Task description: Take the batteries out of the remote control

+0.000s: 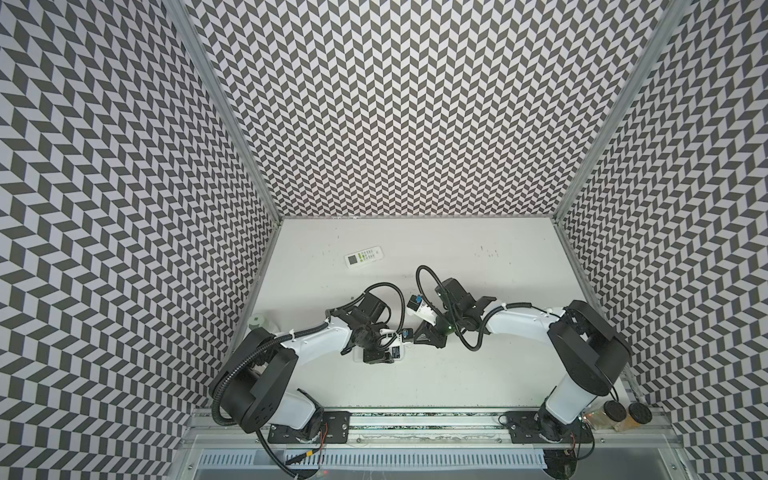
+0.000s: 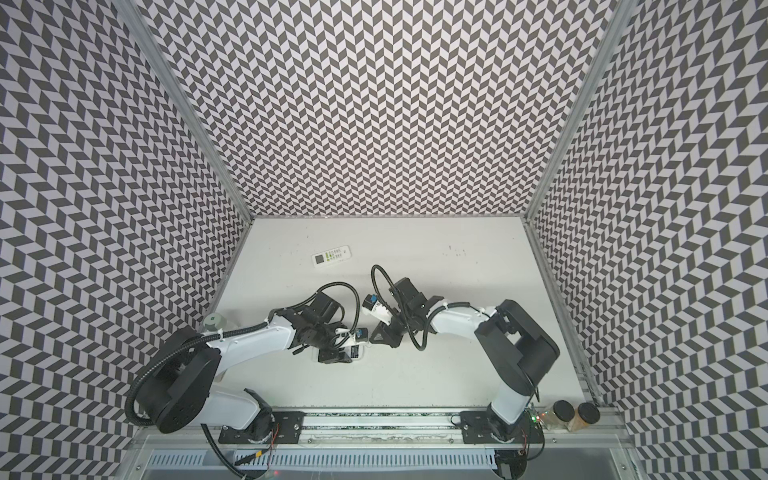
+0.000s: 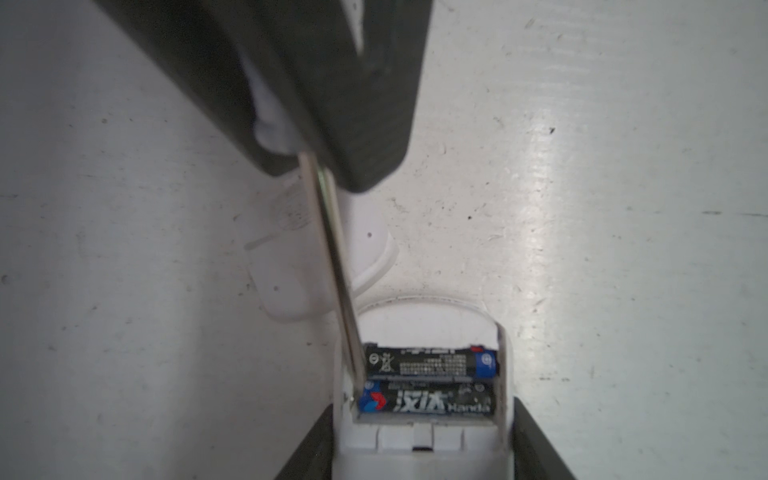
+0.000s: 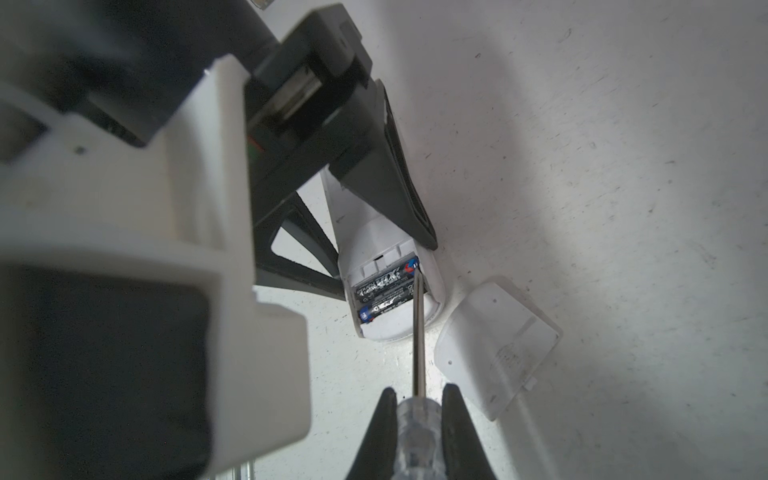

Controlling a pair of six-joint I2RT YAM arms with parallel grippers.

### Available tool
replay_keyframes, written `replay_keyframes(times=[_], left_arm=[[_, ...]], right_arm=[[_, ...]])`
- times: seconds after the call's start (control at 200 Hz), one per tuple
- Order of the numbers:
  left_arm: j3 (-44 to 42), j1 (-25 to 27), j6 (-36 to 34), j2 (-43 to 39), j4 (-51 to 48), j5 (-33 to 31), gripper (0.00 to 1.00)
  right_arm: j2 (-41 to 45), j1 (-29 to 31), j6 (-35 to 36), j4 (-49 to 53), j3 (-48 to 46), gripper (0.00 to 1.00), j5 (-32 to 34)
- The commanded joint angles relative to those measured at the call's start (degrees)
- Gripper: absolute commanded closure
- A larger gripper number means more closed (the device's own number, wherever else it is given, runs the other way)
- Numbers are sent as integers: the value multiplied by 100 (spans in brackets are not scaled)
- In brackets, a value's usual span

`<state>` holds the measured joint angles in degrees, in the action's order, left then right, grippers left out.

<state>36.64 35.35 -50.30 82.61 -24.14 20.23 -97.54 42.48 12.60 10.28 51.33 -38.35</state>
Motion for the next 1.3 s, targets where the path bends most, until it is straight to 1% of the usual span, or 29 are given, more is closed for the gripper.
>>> replay_keyframes(times=[0.0, 0.115, 0.245, 0.35, 0.436, 0.586, 0.686, 0.806, 0.891, 0.961, 1.116, 1.297], left_arm=[[-97, 138, -211, 62, -104, 130, 51], [-139, 138, -237, 72, -56, 122, 51], [-98, 138, -196, 68, -95, 104, 51], [-173, 138, -248, 75, -45, 109, 51], [-112, 147, -232, 74, -90, 87, 51], [-151, 138, -229, 100, -22, 69, 51], [-93, 138, -36, 113, 16, 9, 51], [-92, 112, 39, 95, 76, 12, 54], [-60, 129, 72, 72, 89, -66, 56], [-41, 121, 155, 72, 170, -196, 58], [-37, 121, 243, 34, 387, -537, 64], [-34, 112, 259, 32, 502, -651, 68]], right_arm=[[-91, 103, 185, -32, 59, 100, -515], [30, 17, 129, -214, -52, 100, -754], [115, -26, 146, -183, -65, 100, -756], [209, -132, 51, -381, -193, 100, -875], [215, -135, 77, -220, -125, 100, -703], [482, -135, -10, -158, -224, 100, -233], [799, -135, -43, -81, -354, 100, -123], [1070, -118, 244, 233, -492, 100, -16], [1188, -117, 218, 117, -621, 100, -179], [1137, -101, 247, 343, -526, 100, -315], [952, 15, 339, 588, -388, 100, -231], [661, 103, 444, 759, -201, 100, -170]])
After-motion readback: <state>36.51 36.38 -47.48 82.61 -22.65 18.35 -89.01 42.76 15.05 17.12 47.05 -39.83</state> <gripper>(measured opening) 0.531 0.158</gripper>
